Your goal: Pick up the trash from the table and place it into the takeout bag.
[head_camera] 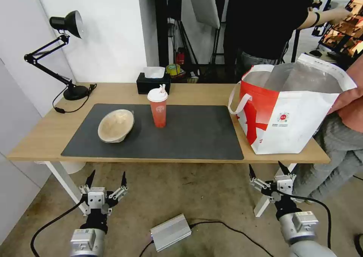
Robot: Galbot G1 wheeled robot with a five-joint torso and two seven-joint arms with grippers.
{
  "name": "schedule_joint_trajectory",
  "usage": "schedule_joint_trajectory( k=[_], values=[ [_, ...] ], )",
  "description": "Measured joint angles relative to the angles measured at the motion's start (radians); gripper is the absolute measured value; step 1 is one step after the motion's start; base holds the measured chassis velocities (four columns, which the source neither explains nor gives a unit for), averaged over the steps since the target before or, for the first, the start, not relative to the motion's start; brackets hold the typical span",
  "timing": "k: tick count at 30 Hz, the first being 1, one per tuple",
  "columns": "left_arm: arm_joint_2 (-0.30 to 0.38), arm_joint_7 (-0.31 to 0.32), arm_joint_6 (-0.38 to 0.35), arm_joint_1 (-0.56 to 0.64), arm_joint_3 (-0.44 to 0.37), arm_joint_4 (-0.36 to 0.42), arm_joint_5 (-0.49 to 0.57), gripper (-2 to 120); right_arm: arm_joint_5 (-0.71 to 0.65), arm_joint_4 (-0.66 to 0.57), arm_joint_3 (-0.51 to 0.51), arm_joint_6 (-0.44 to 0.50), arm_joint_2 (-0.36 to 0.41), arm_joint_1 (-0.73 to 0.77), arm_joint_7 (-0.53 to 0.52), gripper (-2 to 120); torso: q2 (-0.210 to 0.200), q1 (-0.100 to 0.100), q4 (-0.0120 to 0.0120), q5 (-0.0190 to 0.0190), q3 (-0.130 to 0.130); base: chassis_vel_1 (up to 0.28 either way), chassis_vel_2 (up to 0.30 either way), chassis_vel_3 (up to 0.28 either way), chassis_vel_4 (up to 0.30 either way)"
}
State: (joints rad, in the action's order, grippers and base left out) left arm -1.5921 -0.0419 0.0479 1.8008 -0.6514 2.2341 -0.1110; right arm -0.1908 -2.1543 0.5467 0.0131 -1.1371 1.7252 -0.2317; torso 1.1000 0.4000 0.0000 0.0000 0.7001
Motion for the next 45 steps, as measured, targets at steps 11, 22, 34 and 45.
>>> schedule_joint_trajectory(
  k=[11,22,34,45],
  values=[
    [0.000,0.000,0.000,0.000,-0.001,0.000,0.000,100,0.000,0.007,-0.024,-0.008,-0.005,0.001,-0.026,100,0.000,0.000,0.0000,0.0000,0.000,0.000,0.000,0.000,0.000],
    [0.000,0.000,0.000,0.002,-0.001,0.005,0.000,100,-0.008,-0.031,-0.059,-0.017,0.002,0.002,-0.026,100,0.000,0.000,0.0000,-0.0001,0.000,0.000,0.000,0.000,0.000],
    [0.001,0.000,0.000,0.001,0.004,0.006,0.000,100,-0.068,-0.075,-0.145,-0.042,0.064,-0.073,-0.012,100,0.000,0.000,0.0000,0.0001,0.000,0.000,0.000,0.000,0.000],
    [0.003,-0.005,0.000,-0.005,0.013,0.007,-0.002,100,-0.218,-0.082,-0.232,-0.079,0.213,-0.296,0.048,100,0.000,0.000,0.0001,0.0001,0.000,0.000,0.000,0.000,0.000]
  ],
)
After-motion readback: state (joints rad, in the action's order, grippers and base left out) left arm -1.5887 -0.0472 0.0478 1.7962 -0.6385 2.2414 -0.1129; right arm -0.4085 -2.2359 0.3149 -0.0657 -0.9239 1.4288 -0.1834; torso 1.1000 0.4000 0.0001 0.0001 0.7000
